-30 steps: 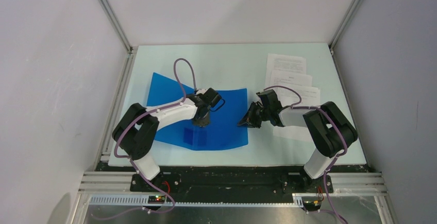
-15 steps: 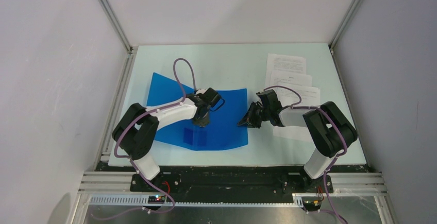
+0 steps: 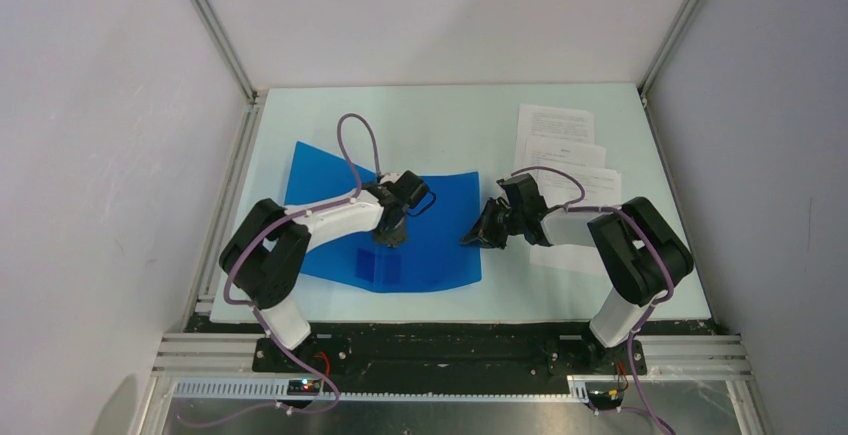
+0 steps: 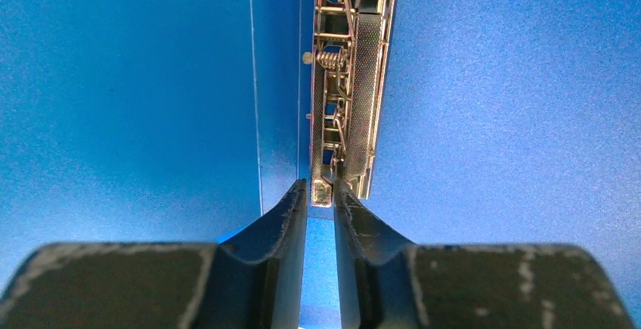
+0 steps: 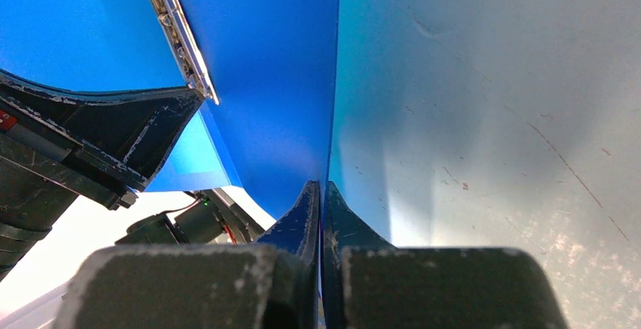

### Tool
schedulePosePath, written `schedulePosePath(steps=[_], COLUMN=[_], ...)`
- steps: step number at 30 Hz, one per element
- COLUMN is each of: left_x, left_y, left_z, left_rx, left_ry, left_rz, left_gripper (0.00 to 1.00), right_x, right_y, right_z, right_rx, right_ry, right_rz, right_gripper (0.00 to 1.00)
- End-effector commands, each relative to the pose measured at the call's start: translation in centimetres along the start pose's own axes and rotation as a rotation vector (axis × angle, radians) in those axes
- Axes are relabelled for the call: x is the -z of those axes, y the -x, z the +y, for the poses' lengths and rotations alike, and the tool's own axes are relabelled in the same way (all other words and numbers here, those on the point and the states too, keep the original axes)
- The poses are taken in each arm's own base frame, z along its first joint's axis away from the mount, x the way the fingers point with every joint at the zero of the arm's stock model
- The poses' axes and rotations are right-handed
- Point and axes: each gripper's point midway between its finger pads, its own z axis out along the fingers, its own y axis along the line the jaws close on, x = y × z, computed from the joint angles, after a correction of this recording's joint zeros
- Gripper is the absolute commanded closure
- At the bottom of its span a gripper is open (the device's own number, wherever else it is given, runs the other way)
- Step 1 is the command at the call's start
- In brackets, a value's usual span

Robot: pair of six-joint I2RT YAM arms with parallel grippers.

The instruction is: Put the files into the folder

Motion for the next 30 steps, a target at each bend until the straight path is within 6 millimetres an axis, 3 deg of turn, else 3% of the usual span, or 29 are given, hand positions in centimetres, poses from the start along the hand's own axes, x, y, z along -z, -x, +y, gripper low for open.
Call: schedulePosePath(steps=[1, 17, 22, 30], left_x=[0.2, -0.3, -0.6, -0.5], left_y=[1.0, 0.5, 0.3, 0.3], left_z=[-0.1, 0.2, 0.3, 0.0], left_rx=[0.027, 0.027, 0.041, 0.053], left_ry=[0.001, 0.014, -0.003, -0.057], left_rz=[-0.03, -0.011, 0.002, 0.005], left_gripper=[0.77, 0.89, 0.99, 1.0], right_x=[-0.3, -0.4, -0.3, -0.4], right_y=[-0.7, -0.7, -0.7, -0.7], right_z=[-0.4, -0.5, -0.6, -0.7], right_rx=[0.001, 0.001, 0.001, 0.001], right_ry=[-0.01, -0.013, -0.015, -0.019], right_rz=[0.026, 0.028, 0.028, 0.026], right_gripper=[1.0, 1.0, 1.0, 1.0])
